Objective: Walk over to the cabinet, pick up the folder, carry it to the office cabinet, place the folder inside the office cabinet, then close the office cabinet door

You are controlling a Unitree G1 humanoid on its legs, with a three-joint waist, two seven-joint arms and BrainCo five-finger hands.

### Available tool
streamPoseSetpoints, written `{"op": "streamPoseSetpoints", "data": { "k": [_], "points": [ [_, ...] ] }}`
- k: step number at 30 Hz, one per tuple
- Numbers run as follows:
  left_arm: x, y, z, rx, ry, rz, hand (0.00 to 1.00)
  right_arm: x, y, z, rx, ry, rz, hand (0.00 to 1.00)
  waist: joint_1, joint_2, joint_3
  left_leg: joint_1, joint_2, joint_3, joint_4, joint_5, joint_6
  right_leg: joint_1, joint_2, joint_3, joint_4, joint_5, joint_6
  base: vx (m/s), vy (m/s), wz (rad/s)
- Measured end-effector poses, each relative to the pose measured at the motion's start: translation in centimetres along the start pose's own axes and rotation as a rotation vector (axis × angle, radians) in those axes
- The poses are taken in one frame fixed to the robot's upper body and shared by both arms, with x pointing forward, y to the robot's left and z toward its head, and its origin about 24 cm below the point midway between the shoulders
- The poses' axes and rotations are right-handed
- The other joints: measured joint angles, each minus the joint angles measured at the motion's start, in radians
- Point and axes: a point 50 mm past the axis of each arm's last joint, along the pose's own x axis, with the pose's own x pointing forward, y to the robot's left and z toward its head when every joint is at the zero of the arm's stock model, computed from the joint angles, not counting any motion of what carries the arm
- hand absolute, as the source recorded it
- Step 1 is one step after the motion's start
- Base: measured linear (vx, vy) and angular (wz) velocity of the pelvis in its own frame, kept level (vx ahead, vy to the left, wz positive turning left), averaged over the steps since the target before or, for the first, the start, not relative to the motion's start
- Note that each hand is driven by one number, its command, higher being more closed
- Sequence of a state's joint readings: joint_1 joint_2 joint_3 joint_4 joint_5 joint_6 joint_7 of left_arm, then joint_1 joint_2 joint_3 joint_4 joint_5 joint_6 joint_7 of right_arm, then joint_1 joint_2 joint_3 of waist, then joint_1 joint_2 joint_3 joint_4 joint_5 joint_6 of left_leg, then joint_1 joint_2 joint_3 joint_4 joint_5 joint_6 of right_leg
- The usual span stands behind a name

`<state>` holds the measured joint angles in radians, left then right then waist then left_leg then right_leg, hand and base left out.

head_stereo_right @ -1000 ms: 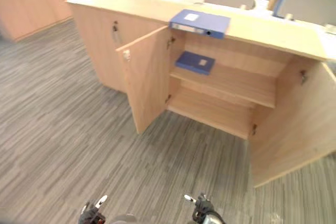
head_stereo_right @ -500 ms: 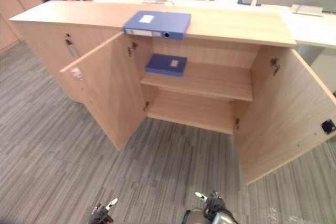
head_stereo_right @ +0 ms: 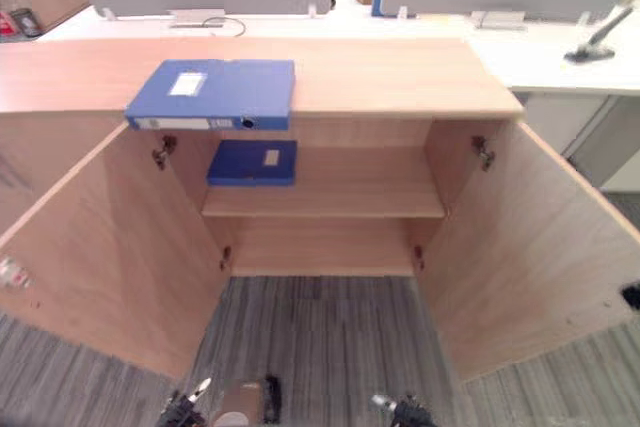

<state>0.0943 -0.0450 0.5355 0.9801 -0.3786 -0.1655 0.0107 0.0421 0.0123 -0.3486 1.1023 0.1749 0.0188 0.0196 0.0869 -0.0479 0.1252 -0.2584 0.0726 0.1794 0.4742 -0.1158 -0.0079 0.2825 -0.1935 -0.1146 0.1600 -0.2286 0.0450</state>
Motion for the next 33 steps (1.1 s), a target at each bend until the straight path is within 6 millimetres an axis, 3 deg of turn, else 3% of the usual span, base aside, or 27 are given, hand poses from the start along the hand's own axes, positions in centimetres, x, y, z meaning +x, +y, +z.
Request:
{"op": "streamPoseSetpoints", "data": {
  "k": [2,3,5,6,7,8,11,13,15,17,18,19,20,21,24,29,33],
  "points": [
    [0.1,-0.2,0.2,0.021,-0.001,-0.009,0.00,0.1,0.5,0.2,0.002,-0.003,0.010,0.00,0.012,-0.004,-0.011,0.010,-0.013,0.018,0.013,-0.029,0.030,-0.010,-0.024,0.015,0.004,0.063,0.024,0.52,0.442,-0.26],
    [0.1,0.2,-0.1,0.031,0.010,-0.001,0.00,0.1,0.9,0.4,0.008,-0.011,0.021,0.00,0.020,-0.016,-0.030,0.069,-0.057,0.063,-0.041,-0.044,0.055,-0.029,-0.074,0.052,0.054,0.100,0.046,0.50,0.423,-0.47],
    [0.0,0.2,-0.3,0.041,0.021,-0.002,0.00,0.2,1.0,0.7,0.006,-0.019,0.025,0.00,0.020,-0.010,-0.034,0.135,-0.089,0.088,-0.104,-0.047,0.063,-0.069,-0.112,0.081,0.166,0.121,0.070,0.32,0.280,-0.45],
    [-0.2,0.5,-0.8,0.049,0.036,0.003,0.00,0.1,1.0,0.6,0.006,-0.017,0.027,0.00,0.018,-0.001,-0.039,0.201,-0.123,0.106,-0.164,-0.045,0.072,-0.157,-0.140,0.129,0.363,0.151,0.062,0.27,0.276,-0.33],
    [-0.1,0.3,-0.8,0.065,0.039,-0.008,0.00,0.1,0.8,0.8,0.006,-0.029,0.030,0.00,0.010,0.002,-0.038,0.261,-0.154,0.114,-0.211,-0.044,0.084,-0.262,-0.167,0.178,0.593,0.205,0.026,0.30,0.275,-0.13],
    [-0.1,0.1,-0.8,0.072,0.043,-0.014,0.00,0.1,0.5,1.0,0.006,-0.041,0.023,0.00,-0.001,0.004,-0.037,0.298,-0.174,0.110,-0.233,-0.043,0.087,-0.331,-0.181,0.186,0.743,0.216,0.001,0.18,0.152,0.11],
    [0.0,-0.5,-0.7,0.090,0.042,-0.036,0.00,0.0,-0.1,2.0,0.007,-0.099,0.006,0.00,-0.034,0.006,-0.039,0.406,-0.200,0.069,-0.314,-0.041,0.090,-0.476,-0.195,0.126,0.942,0.202,-0.007,0.24,0.081,0.34],
    [0.0,-0.6,-0.7,0.101,0.043,-0.042,0.00,0.0,-0.5,2.1,0.014,-0.110,-0.015,0.00,-0.047,0.008,-0.037,0.445,-0.197,0.037,-0.336,-0.040,0.088,-0.509,-0.196,0.054,0.891,0.141,0.003,0.21,-0.067,0.44],
    [-0.1,-0.5,-0.9,0.109,0.043,-0.046,0.00,-0.1,-1.0,1.6,0.012,-0.096,-0.030,0.00,-0.061,0.010,-0.035,0.486,-0.183,-0.008,-0.345,-0.040,0.087,-0.481,-0.183,-0.026,0.730,0.056,0.013,0.23,-0.189,0.52],
    [-0.2,-0.7,-1.3,0.112,0.052,-0.054,0.00,-0.1,-1.0,1.1,0.003,-0.076,-0.031,0.00,-0.064,0.026,-0.039,0.480,-0.153,-0.045,-0.344,-0.041,0.085,-0.427,-0.126,-0.006,0.616,-0.052,0.021,0.22,-0.281,0.22],
    [-0.2,-1.0,-1.1,0.108,0.045,-0.065,0.00,0.0,-0.3,1.4,-0.033,-0.077,-0.008,0.00,-0.065,0.016,-0.026,0.460,-0.136,-0.049,-0.318,-0.057,0.057,-0.399,-0.092,0.016,0.422,-0.046,0.013,0.15,-0.289,-0.02],
    [0.0,-1.3,-0.7,0.109,0.033,-0.074,0.00,0.0,-0.2,1.4,-0.047,-0.074,-0.003,0.00,-0.064,0.014,-0.008,0.457,-0.130,-0.063,-0.301,-0.070,0.038,-0.365,-0.083,0.011,0.370,-0.056,0.060,0.12,-0.273,0.14],
    [-0.2,-1.6,-1.3,0.090,0.057,-0.086,0.00,-0.1,-1.3,1.1,-0.047,-0.058,-0.033,0.00,-0.072,0.042,0.003,0.457,-0.093,-0.087,-0.291,-0.076,0.022,-0.323,-0.041,-0.024,0.336,-0.037,0.038,0.14,-0.260,0.16],
    [-0.3,-2.0,-1.5,0.057,0.054,-0.104,0.00,-0.1,-1.7,1.2,-0.058,-0.051,-0.042,0.00,-0.063,0.049,-0.002,0.472,-0.064,-0.089,-0.305,-0.067,0.009,-0.300,-0.010,-0.028,0.305,-0.036,0.036,0.16,-0.258,0.11],
    [-0.5,-2.5,-1.4,0.005,0.041,-0.142,0.00,-0.1,-1.1,0.9,-0.131,-0.035,-0.016,0.00,-0.063,0.049,-0.015,0.475,-0.015,-0.112,-0.330,-0.057,-0.007,-0.278,0.039,-0.073,0.248,-0.025,0.019,0.12,-0.211,0.10],
    [-0.9,-5.3,-1.0,0.013,0.022,-0.291,0.00,-0.1,-0.9,0.7,-0.192,-0.024,-0.006,0.00,-0.055,0.046,-0.034,0.446,0.006,-0.151,-0.371,-0.034,-0.042,-0.239,0.063,-0.130,0.142,0.024,0.019,0.05,-0.030,0.31],
    [-2.0,-6.9,-0.1,0.019,-0.033,-0.405,0.00,-0.1,-0.7,0.4,-0.175,-0.017,-0.005,0.00,-0.051,0.033,-0.039,0.410,-0.007,-0.186,-0.371,-0.023,-0.036,-0.206,0.060,-0.154,0.018,0.098,0.036,0.02,0.089,0.12]
  ]
}}
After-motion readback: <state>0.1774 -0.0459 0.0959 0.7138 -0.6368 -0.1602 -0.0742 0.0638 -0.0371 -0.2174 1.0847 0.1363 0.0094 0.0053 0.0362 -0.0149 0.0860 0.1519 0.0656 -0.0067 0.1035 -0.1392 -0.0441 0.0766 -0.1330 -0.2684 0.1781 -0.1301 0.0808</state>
